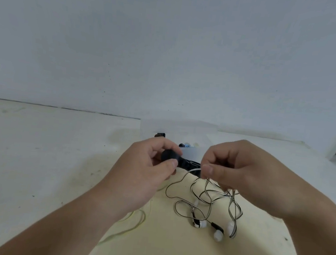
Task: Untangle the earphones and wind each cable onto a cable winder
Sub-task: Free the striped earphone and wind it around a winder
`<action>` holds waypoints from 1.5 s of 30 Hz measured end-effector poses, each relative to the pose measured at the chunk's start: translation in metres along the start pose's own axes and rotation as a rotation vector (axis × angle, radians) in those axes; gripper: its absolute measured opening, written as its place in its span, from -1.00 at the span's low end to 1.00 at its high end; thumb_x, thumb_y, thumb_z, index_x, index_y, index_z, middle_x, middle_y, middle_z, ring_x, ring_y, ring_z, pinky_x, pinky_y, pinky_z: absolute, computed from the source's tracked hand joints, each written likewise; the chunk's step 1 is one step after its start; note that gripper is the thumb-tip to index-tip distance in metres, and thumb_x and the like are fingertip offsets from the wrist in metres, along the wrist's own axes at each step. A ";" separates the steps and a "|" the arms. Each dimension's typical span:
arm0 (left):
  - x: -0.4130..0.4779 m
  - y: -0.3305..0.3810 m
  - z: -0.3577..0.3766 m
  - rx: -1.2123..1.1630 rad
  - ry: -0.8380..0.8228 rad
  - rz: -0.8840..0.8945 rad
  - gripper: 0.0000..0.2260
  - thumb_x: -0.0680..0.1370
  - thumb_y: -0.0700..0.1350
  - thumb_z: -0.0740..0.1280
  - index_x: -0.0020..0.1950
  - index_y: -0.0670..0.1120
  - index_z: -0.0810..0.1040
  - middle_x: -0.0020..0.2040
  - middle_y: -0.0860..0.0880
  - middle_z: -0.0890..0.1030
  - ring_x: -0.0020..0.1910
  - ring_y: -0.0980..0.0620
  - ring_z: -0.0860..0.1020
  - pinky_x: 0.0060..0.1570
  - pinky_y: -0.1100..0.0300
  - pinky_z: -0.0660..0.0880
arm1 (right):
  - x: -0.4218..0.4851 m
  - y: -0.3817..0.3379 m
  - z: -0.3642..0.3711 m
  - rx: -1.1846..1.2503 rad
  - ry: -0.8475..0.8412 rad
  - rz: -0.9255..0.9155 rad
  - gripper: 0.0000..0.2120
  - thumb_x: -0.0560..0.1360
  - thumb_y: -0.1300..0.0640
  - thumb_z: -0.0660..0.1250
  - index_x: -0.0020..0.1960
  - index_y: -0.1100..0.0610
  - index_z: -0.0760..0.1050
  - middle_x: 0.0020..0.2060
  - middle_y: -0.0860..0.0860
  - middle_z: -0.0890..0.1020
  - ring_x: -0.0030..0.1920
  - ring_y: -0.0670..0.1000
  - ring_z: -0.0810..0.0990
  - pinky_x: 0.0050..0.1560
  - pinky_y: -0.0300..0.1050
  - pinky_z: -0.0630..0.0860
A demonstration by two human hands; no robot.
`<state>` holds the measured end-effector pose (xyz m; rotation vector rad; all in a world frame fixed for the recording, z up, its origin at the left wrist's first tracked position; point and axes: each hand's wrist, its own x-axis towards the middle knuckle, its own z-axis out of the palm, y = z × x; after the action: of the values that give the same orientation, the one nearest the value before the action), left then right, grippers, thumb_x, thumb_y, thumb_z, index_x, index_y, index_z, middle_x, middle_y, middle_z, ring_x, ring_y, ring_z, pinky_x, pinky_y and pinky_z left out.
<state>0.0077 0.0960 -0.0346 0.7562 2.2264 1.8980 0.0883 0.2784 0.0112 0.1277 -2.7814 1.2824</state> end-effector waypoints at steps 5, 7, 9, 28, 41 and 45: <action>-0.003 0.003 0.000 -0.018 -0.082 0.006 -0.79 0.56 -0.30 0.35 -0.04 -0.02 0.68 -0.15 -0.08 0.68 -0.16 0.02 0.65 0.12 -0.05 0.57 | 0.003 0.000 0.005 0.010 0.107 -0.021 -0.82 0.53 0.09 0.41 -0.23 0.12 0.60 -0.43 0.15 0.54 -0.40 0.01 0.36 -0.38 -0.07 0.29; -0.003 0.003 0.000 -0.009 -0.117 0.017 -0.81 0.56 -0.30 0.35 -0.04 -0.04 0.68 -0.15 -0.09 0.68 -0.17 0.04 0.64 0.11 0.03 0.57 | 0.003 0.000 0.005 0.020 0.156 -0.002 -0.82 0.53 0.12 0.39 -0.23 0.13 0.60 -0.44 0.08 0.60 -0.44 -0.02 0.39 -0.43 -0.19 0.30; -0.005 0.004 0.001 -0.014 -0.144 0.021 -0.81 0.56 -0.31 0.35 -0.03 -0.05 0.67 -0.17 -0.07 0.68 -0.18 0.07 0.63 0.05 0.13 0.58 | 0.003 0.000 0.005 0.013 0.173 0.026 -0.82 0.53 0.14 0.38 -0.23 0.15 0.60 -0.49 -0.03 0.59 -0.49 -0.07 0.39 -0.48 -0.30 0.29; -0.005 0.002 0.000 -0.042 -0.198 -0.006 -0.80 0.61 -0.27 0.28 0.01 -0.01 0.64 -0.05 -0.13 0.70 -0.08 -0.06 0.67 -0.06 0.27 0.58 | 0.005 -0.002 0.009 0.046 0.259 0.096 -0.88 0.49 0.17 0.43 -0.23 0.10 0.64 -0.44 -0.01 0.66 -0.43 0.00 0.46 -0.32 -0.03 0.39; -0.006 -0.003 0.006 -0.143 -0.176 -0.041 -0.82 0.68 -0.21 0.16 0.09 -0.03 0.54 -0.02 -0.17 0.65 -0.02 -0.16 0.67 -0.03 0.11 0.65 | 0.007 -0.001 0.011 0.220 0.237 0.079 -0.92 0.49 0.22 0.42 -0.19 0.16 0.63 -0.31 0.08 0.71 -0.53 -0.02 0.45 -0.21 0.09 0.51; -0.006 -0.002 0.008 -0.163 -0.165 -0.005 -0.76 0.69 -0.23 0.12 0.11 -0.01 0.54 -0.06 -0.17 0.65 -0.06 -0.20 0.67 -0.03 0.08 0.64 | 0.007 -0.001 0.013 0.247 0.234 0.072 -0.91 0.50 0.25 0.42 -0.19 0.18 0.63 -0.29 0.10 0.72 -0.50 0.06 0.52 -0.10 0.30 0.55</action>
<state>0.0155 0.1003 -0.0398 0.8456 1.9480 1.9101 0.0813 0.2671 0.0044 -0.1038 -2.4463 1.5443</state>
